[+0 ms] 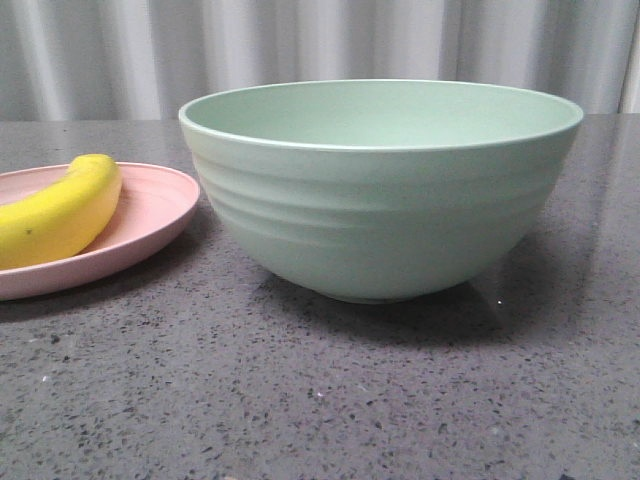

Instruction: Transfer banana from pink plate to green bowl

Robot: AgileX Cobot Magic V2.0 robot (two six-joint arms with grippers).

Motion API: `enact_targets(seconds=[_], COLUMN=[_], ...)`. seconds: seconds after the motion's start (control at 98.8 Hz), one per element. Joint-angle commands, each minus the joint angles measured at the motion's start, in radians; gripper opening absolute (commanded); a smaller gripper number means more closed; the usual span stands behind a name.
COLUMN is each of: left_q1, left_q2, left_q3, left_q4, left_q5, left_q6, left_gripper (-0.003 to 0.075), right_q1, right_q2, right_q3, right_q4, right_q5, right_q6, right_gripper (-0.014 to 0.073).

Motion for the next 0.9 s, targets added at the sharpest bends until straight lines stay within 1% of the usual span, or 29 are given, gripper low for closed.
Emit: enact_targets(seconds=[0.0, 0.04, 0.071, 0.162, 0.243, 0.405, 0.547, 0.597, 0.688, 0.891], left_q1=[0.002, 0.002, 0.002, 0.002, 0.002, 0.002, -0.005, -0.022, -0.064, -0.221], left_q2=[0.016, 0.016, 0.016, 0.028, 0.052, 0.136, 0.221, 0.247, 0.288, 0.370], left_q3=[-0.037, -0.037, -0.037, -0.049, -0.087, -0.188, -0.270, -0.288, -0.307, -0.339], left_q4=[-0.014, -0.029, -0.031, -0.031, -0.031, -0.031, -0.031, -0.031, -0.031, -0.031], left_q5=[-0.111, -0.128, -0.130, -0.111, -0.024, 0.068, 0.178, 0.210, 0.218, 0.247], left_q6=[-0.005, -0.005, -0.005, -0.005, -0.005, 0.002, 0.053, 0.064, 0.080, 0.084], left_gripper=[0.0376, 0.0421, 0.0432, 0.0423, 0.0419, 0.0419, 0.0419, 0.0420, 0.0421, 0.0421], right_q1=[-0.006, -0.006, -0.006, -0.006, -0.006, -0.006, -0.006, -0.006, -0.006, -0.006], right_q2=[0.018, 0.018, 0.018, 0.018, 0.018, 0.018, 0.018, 0.018, 0.018, 0.018], right_q3=[-0.036, -0.036, -0.036, -0.036, -0.036, -0.036, -0.036, -0.036, -0.036, -0.036], right_q4=[0.002, 0.002, 0.002, 0.002, 0.002, 0.002, 0.002, 0.002, 0.002, 0.002], right_q5=[-0.090, -0.094, -0.097, -0.097, -0.097, -0.097, -0.097, -0.097, -0.097, -0.095], right_q6=[-0.004, -0.004, -0.004, -0.004, -0.004, -0.004, -0.004, -0.004, -0.004, -0.004], right_gripper=[-0.0053, -0.0053, -0.0053, -0.0053, -0.0053, -0.0053, -0.0053, -0.0053, -0.0053, -0.0053])
